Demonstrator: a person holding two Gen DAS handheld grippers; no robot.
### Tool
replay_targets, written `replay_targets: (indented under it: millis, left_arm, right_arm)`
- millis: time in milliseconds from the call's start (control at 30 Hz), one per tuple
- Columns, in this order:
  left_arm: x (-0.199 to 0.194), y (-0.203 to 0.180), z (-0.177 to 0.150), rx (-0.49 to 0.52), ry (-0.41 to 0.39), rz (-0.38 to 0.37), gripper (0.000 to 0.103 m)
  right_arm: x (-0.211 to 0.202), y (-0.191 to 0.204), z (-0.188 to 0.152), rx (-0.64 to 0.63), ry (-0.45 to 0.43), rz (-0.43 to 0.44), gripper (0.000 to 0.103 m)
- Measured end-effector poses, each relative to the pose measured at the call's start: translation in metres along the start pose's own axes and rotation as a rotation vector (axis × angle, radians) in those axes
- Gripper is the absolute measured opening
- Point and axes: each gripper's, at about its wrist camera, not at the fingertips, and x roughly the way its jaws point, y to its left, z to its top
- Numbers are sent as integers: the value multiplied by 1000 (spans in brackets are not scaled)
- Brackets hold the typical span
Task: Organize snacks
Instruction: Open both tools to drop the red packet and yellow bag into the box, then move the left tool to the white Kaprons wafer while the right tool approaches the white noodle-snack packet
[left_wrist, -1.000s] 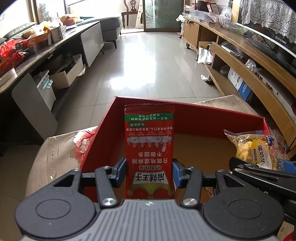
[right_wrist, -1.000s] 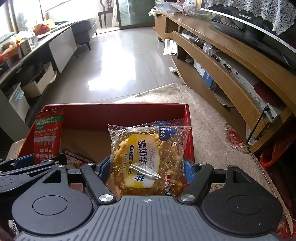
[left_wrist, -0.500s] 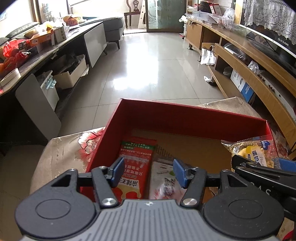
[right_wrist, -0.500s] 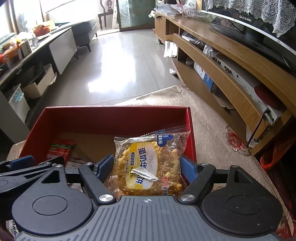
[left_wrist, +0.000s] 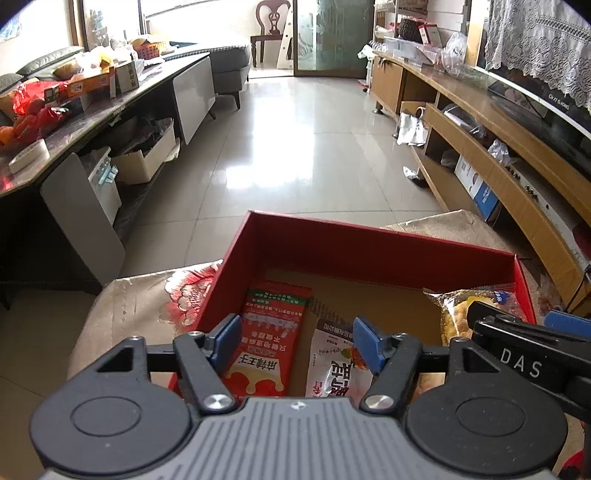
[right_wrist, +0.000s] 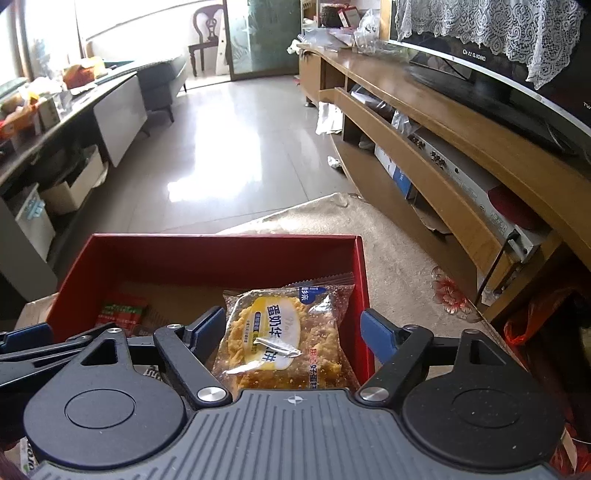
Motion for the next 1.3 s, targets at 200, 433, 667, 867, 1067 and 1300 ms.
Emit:
replay_targets:
  millis: [200,433,667,867,1067,1300]
  left_arm:
    - [-9,2,-2,-9,-14,-1,67]
    - [-17,8,-7,-19,-10,-8,69]
    - [-29,20,-14,-41,-12,-20,74]
    - [-35,33,-21,-70,8,-36,76]
    - [-40,53,-28,-88,32,-52,77]
    - [-42,82,-46,-91,75,-12,77]
  right_arm:
    - [-11,3,-1,-13,-27,-8,85]
    - [-20,6,-5,-30,-32,-14,85]
    - [-33,10,-11,-36,-42,1,86]
    - [-35,12,-18,-47,-25,7,86]
    - [-45,11,-26,-47,-18,19,86]
    - [-51,21,-35,-82,2,45,87]
